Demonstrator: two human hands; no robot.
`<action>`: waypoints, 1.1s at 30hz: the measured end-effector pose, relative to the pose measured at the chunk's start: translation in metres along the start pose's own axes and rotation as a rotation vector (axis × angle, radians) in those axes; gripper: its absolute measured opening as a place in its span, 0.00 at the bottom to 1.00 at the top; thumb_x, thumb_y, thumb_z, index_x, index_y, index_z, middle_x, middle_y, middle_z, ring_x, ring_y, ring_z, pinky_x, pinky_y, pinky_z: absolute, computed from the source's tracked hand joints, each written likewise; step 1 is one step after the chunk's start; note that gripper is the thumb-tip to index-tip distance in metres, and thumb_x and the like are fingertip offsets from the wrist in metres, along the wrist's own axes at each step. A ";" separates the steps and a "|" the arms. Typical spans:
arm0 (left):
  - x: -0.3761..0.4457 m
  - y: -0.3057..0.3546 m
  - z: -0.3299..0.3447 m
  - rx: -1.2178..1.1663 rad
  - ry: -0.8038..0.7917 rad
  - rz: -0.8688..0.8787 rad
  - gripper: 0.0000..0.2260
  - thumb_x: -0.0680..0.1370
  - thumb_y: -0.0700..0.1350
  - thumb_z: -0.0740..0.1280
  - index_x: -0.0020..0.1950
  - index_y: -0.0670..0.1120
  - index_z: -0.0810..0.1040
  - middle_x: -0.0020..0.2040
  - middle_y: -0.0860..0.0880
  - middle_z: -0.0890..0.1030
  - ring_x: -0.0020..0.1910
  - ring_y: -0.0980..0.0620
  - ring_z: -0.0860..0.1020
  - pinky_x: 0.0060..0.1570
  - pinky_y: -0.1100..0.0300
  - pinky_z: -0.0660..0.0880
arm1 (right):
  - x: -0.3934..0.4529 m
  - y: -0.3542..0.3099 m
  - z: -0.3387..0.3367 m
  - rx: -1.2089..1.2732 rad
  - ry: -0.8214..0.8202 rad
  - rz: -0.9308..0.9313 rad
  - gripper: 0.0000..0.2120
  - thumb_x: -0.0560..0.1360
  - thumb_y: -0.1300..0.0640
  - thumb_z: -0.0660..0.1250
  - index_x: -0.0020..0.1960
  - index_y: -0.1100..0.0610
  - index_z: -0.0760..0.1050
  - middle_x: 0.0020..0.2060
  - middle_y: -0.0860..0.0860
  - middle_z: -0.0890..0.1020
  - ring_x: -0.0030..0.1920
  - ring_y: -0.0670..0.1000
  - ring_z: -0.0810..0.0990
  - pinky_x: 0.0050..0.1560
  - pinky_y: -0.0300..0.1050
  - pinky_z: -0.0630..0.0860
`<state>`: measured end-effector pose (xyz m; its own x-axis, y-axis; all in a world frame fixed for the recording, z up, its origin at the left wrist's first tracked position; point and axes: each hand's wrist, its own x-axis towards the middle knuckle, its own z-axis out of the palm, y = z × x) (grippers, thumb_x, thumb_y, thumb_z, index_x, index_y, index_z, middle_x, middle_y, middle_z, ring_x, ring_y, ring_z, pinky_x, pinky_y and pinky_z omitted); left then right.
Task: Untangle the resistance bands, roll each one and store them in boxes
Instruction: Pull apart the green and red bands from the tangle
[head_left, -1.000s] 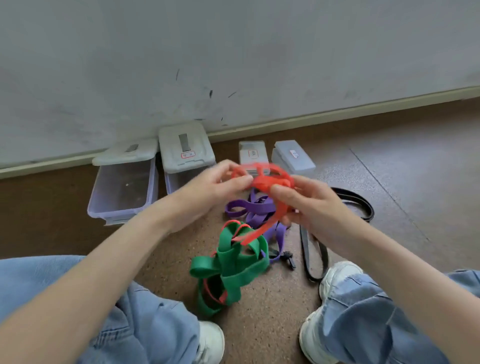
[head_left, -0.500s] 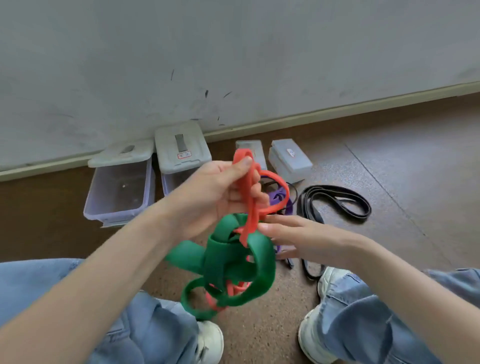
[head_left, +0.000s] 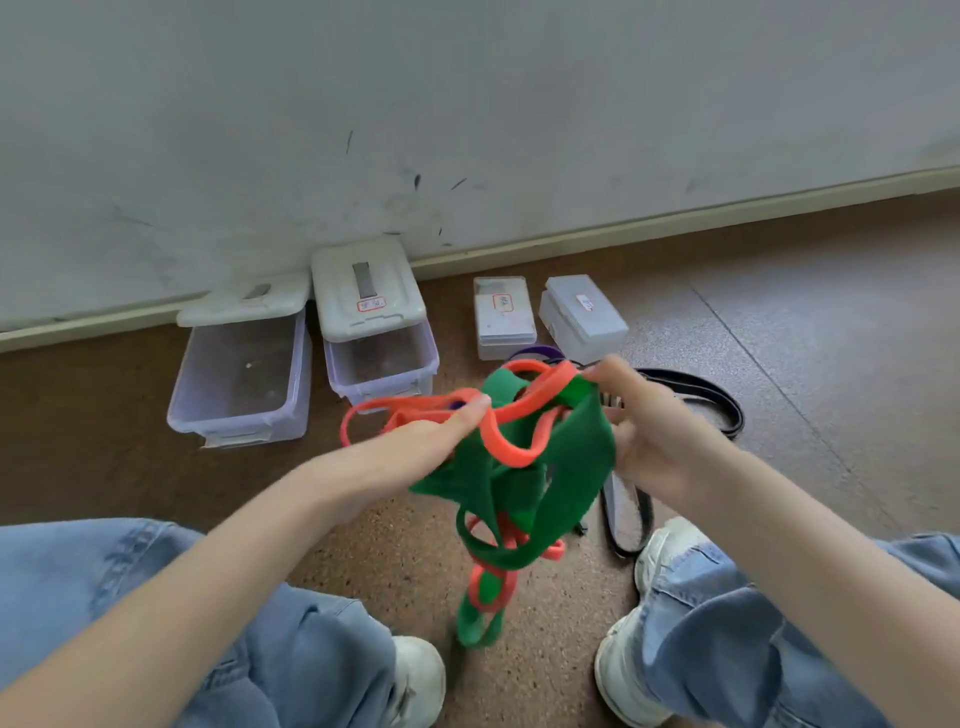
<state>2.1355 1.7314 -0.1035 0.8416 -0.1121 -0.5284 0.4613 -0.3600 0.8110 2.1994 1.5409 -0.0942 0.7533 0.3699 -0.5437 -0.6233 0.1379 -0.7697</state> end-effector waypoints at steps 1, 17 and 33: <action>0.001 -0.001 0.001 -0.101 -0.072 0.002 0.23 0.65 0.73 0.55 0.47 0.64 0.81 0.52 0.63 0.81 0.57 0.61 0.78 0.60 0.65 0.72 | 0.000 -0.003 -0.001 0.041 0.002 0.021 0.07 0.73 0.60 0.63 0.47 0.63 0.75 0.34 0.58 0.81 0.27 0.53 0.80 0.28 0.40 0.77; -0.001 0.007 -0.008 -0.205 0.250 0.103 0.09 0.73 0.42 0.70 0.53 0.44 0.79 0.43 0.50 0.86 0.40 0.56 0.84 0.31 0.69 0.76 | -0.017 -0.014 0.005 -0.921 -0.049 -0.560 0.24 0.66 0.41 0.69 0.59 0.47 0.70 0.51 0.44 0.77 0.47 0.40 0.79 0.44 0.33 0.76; 0.001 0.008 -0.022 -0.530 0.332 0.135 0.13 0.76 0.53 0.65 0.50 0.45 0.81 0.47 0.48 0.85 0.44 0.55 0.83 0.42 0.64 0.79 | -0.004 0.018 0.010 -1.162 -0.191 -0.885 0.08 0.72 0.60 0.70 0.39 0.60 0.72 0.37 0.47 0.75 0.39 0.44 0.73 0.42 0.35 0.70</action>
<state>2.1459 1.7483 -0.0916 0.9049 0.1994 -0.3760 0.3501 0.1536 0.9240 2.1834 1.5507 -0.1024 0.6950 0.6855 0.2170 0.5996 -0.3861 -0.7010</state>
